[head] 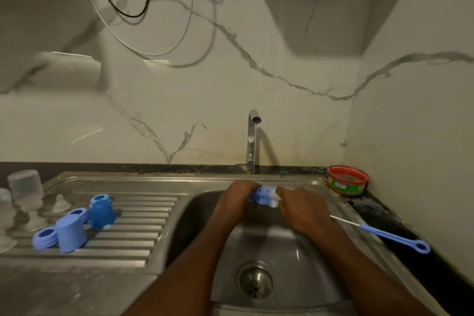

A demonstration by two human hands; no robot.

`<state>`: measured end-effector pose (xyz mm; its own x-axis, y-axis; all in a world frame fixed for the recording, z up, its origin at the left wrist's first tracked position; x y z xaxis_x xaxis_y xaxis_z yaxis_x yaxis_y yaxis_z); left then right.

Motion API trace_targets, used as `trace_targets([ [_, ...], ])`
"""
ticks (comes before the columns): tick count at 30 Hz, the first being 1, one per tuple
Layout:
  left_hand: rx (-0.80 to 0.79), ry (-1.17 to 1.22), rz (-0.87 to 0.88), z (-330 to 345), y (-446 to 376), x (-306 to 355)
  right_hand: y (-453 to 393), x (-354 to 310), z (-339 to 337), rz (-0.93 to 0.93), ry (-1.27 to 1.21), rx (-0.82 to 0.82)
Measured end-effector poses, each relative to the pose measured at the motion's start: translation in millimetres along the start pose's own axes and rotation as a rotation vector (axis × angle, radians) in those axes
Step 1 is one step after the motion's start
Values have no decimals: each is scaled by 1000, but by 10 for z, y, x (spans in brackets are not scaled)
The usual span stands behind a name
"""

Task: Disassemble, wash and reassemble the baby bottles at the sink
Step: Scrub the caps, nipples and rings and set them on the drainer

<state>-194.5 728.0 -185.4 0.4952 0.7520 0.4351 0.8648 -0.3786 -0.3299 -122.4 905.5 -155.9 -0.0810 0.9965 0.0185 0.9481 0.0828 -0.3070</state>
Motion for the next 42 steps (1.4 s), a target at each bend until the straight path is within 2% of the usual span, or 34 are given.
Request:
trace_targets([
  [1, -11, -24, -28, 7, -25, 11, 6, 51, 9, 7, -9, -6],
  [3, 90, -62, -60, 42, -70, -66, 9, 142, -18, 7, -16, 22],
  [7, 82, -187, 188, 193, -90, -8, -26, 218, -55, 4, 8, 36],
  [8, 113, -170, 197, 235, -75, 21, -19, 235, -51, 15, -5, 16],
  [12, 288, -113, -32, 283, -67, -127, -33, 275, -18, 15, -68, -14],
  [17, 177, -104, 170, 264, -95, -73, -80, 193, 11, -28, -44, -24],
  [20, 302, -83, 3, 215, -123, -227, -78, 190, -26, -35, -88, 8],
  [21, 293, -81, 2, 228, -119, -273, -76, 191, -22, -35, -84, 21],
  [23, 166, -112, 115, 224, -110, -201, -89, 198, -9, -34, -48, 8],
  [25, 131, -182, 234, 231, -102, -52, -103, 209, 19, -25, -48, -35],
  [26, 142, -200, 238, 249, -106, -27, -107, 199, 35, -20, -70, -67],
  [29, 133, -195, 57, 337, -114, -143, -124, 181, 98, -48, -121, -167],
  [31, 107, -189, 15, 350, -100, -221, -137, 169, 131, -53, -168, -196],
  [35, 50, -123, 136, 354, -90, -197, -236, 203, 176, -41, -129, -212],
  [38, 71, -56, 247, 306, -92, -163, -257, 265, 134, -60, -108, -157],
  [40, 156, 8, 200, 267, -109, -174, -231, 243, 90, -93, -132, -69],
  [42, 170, 15, 120, 275, -151, -200, -203, 187, 78, -136, -144, 12],
])
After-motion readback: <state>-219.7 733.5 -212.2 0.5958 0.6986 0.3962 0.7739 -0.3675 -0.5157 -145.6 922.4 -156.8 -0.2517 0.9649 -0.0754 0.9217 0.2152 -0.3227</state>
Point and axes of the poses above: each hand's wrist, its own y-axis away from the middle knuckle, its own z-axis out of the palm, x = y × z, the point moved 1 cm from there along -y, towards the middle knuckle, and after that the axes turned 5 degrees about -x, right-handed, at the moved point
